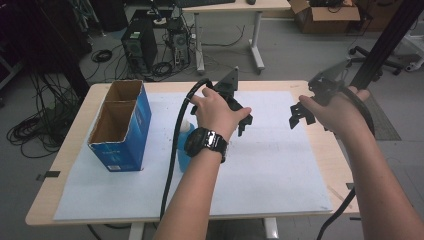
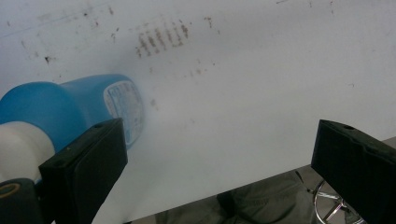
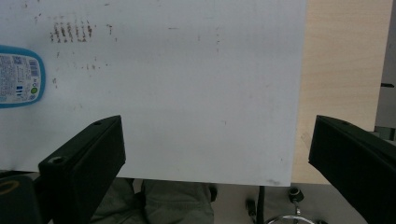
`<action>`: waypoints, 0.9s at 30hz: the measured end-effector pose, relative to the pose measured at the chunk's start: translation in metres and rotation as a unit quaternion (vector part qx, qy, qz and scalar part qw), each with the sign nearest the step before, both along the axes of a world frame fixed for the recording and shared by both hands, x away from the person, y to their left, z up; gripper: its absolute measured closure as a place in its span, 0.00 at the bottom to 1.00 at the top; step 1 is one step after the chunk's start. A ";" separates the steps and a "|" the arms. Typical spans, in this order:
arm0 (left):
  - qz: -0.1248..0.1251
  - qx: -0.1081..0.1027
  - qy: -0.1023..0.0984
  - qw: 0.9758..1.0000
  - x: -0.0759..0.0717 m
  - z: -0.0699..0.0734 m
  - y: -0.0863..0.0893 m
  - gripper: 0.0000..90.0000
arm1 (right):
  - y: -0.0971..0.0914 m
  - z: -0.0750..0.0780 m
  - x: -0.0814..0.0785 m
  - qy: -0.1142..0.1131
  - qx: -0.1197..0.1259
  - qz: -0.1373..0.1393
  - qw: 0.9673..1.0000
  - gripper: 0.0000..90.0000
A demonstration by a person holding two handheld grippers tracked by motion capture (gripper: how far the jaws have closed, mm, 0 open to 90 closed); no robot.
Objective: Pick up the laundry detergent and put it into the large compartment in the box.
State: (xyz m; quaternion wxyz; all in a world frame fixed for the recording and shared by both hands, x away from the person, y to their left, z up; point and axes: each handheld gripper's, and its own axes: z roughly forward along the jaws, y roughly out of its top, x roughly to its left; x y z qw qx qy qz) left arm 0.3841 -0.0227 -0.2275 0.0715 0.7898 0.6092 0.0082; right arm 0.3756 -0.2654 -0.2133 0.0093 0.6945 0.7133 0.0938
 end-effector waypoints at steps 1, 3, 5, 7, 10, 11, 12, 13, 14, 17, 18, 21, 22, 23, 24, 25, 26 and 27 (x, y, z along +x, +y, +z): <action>0.001 -0.002 -0.003 1.000 0.000 0.001 0.002 0.04 | 0.000 0.000 0.000 -0.001 -0.001 0.000 1.000 0.04; 0.002 -0.002 -0.003 1.000 0.000 0.003 0.004 0.04 | 0.001 0.000 0.000 0.000 -0.001 -0.001 1.000 0.04; 0.007 -0.005 -0.005 1.000 -0.001 0.007 0.009 0.04 | 0.002 0.000 0.000 0.000 -0.001 0.000 1.000 0.04; 0.004 -0.008 -0.009 1.000 -0.001 0.011 0.012 0.04 | 0.003 0.000 0.000 -0.001 -0.001 0.002 1.000 0.04; 0.005 -0.015 -0.015 1.000 -0.001 0.017 0.018 0.04 | 0.004 0.000 0.000 -0.002 0.000 0.003 1.000 0.04; 0.007 -0.017 -0.015 1.000 -0.001 0.019 0.019 0.04 | 0.004 -0.001 0.000 -0.002 0.001 0.004 1.000 0.04; 0.009 -0.019 -0.017 1.000 -0.001 0.020 0.021 0.04 | 0.005 -0.001 0.001 -0.001 0.000 0.004 1.000 0.04; 0.009 -0.019 -0.018 1.000 -0.001 0.022 0.024 0.04 | 0.004 -0.001 0.001 -0.001 0.001 0.004 1.000 0.04; 0.009 -0.019 -0.017 1.000 0.000 0.023 0.026 0.04 | 0.004 -0.002 0.001 -0.001 0.000 0.003 1.000 0.04; 0.014 -0.023 -0.019 0.999 0.000 0.027 0.033 0.04 | 0.004 -0.002 0.002 0.000 0.000 0.003 1.000 0.04; 0.015 -0.022 -0.021 0.999 0.001 0.028 0.035 0.04 | 0.004 -0.003 0.002 0.000 0.000 0.002 1.000 0.04; 0.022 -0.022 -0.023 0.999 0.001 0.030 0.042 0.04 | 0.004 -0.004 0.003 0.001 0.000 0.003 1.000 0.04; 0.025 -0.021 -0.024 0.999 0.001 0.031 0.045 0.04 | 0.004 -0.004 0.003 0.000 0.001 0.003 1.000 0.04; 0.028 -0.019 -0.026 0.999 0.002 0.032 0.047 0.04 | 0.004 -0.005 0.003 -0.001 0.001 0.003 1.000 0.04; 0.031 -0.017 -0.026 0.999 0.002 0.032 0.050 0.04 | 0.004 -0.005 0.003 0.001 0.001 0.002 1.000 0.04; 0.031 -0.017 -0.026 0.999 0.002 0.032 0.050 0.04 | 0.004 -0.006 0.003 0.001 0.000 0.003 1.000 0.04; 0.036 -0.012 -0.027 0.999 0.002 0.033 0.056 0.04 | 0.004 -0.006 0.003 0.001 0.000 0.004 1.000 0.04; 0.038 -0.011 -0.027 0.999 0.002 0.033 0.059 0.04 | 0.004 -0.006 0.003 0.001 0.000 0.004 1.000 0.04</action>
